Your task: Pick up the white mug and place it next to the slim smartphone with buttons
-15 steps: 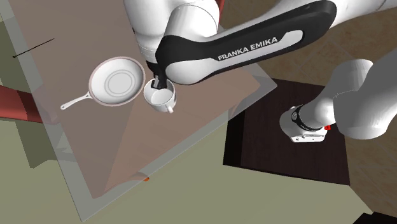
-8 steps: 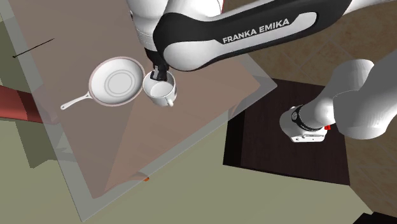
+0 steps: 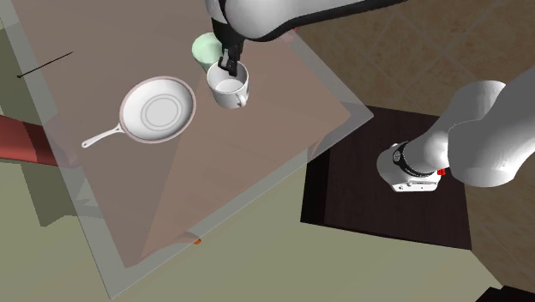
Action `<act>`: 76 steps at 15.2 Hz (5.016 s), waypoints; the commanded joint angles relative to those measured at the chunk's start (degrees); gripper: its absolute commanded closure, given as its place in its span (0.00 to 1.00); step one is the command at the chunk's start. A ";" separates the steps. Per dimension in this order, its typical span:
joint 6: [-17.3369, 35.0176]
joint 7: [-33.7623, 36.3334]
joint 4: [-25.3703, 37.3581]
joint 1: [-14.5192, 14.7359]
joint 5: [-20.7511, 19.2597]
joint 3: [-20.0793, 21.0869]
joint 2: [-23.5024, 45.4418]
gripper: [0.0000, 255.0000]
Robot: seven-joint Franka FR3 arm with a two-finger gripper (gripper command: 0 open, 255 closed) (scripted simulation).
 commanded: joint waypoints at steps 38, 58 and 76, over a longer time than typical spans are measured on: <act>-12.72 -36.40 40.71 -26.91 10.04 -10.55 31.93 1.00; -1.20 -38.27 32.00 -26.45 11.28 -9.90 34.94 1.00; -6.73 -37.73 34.97 -26.78 10.53 -10.43 32.33 0.00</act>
